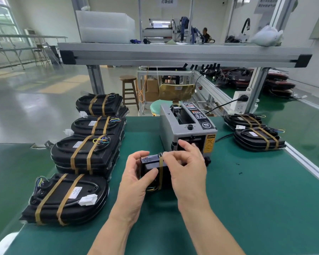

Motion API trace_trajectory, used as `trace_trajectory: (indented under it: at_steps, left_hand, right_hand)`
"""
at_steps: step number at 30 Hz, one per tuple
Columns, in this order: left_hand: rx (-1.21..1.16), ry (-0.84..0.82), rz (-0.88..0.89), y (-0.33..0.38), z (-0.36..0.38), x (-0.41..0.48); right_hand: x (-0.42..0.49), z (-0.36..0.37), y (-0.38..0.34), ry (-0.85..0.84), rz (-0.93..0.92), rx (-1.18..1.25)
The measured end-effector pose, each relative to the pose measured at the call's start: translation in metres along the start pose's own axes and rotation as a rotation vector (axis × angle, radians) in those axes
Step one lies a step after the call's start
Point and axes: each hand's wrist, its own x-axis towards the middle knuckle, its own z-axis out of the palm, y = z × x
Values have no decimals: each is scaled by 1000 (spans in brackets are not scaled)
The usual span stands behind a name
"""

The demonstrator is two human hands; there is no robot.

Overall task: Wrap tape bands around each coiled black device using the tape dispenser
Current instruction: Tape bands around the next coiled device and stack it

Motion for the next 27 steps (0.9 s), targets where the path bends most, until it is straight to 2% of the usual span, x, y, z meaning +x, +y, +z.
trace_trajectory:
  at_steps: [6, 20, 27]
  left_hand:
    - [-39, 13, -22, 3, 1, -2]
    - [-207, 35, -36, 5, 0, 2]
    - [-68, 120, -45, 4, 4, 4]
  right_hand:
    - [-16, 21, 1, -38, -102, -124]
    - [-17, 28, 6, 0, -113, -200]
    - [-18, 29, 9, 9, -114, -216]
